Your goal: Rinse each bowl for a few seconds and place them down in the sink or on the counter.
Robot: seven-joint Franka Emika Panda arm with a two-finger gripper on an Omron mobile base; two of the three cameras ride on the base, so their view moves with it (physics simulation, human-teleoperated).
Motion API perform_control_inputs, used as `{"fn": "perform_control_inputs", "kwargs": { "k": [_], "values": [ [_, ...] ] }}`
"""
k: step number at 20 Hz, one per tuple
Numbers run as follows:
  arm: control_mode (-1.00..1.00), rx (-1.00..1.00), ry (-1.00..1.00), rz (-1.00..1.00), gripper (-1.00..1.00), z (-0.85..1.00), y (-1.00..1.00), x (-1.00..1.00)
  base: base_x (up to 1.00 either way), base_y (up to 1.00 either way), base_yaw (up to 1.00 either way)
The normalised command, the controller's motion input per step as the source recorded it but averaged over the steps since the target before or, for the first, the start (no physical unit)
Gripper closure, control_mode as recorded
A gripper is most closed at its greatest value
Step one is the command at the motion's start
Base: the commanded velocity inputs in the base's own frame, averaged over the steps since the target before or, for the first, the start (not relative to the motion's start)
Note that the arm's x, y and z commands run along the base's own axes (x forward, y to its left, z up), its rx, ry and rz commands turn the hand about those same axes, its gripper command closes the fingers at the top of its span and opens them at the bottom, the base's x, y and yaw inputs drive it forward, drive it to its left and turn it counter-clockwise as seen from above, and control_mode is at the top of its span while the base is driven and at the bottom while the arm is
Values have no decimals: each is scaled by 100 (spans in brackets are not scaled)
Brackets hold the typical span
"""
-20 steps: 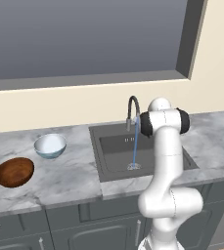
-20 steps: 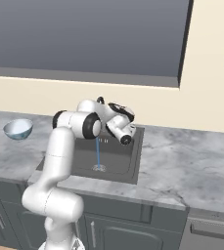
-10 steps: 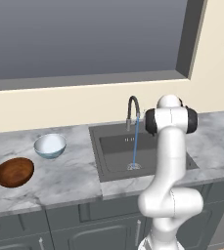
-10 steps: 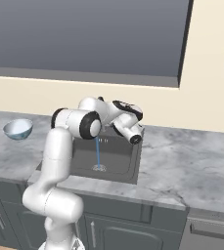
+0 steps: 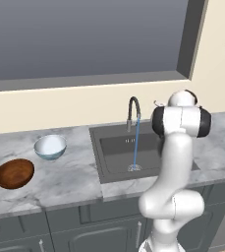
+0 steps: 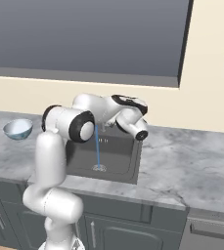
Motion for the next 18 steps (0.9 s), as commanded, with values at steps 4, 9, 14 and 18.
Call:
{"fn": "perform_control_inputs", "kwargs": {
  "k": [4,9,14,18],
  "values": [
    [-100,12,18,-8,-100,71,-18,-57,0,0,0],
    [-100,20,23,-20,-100,47,-32,-42,0,0,0],
    [-100,15,33,-23,-100,26,-25,-24,0,0,0],
    [-100,10,34,-19,-100,30,-18,-27,0,0,0]
  ]
}}
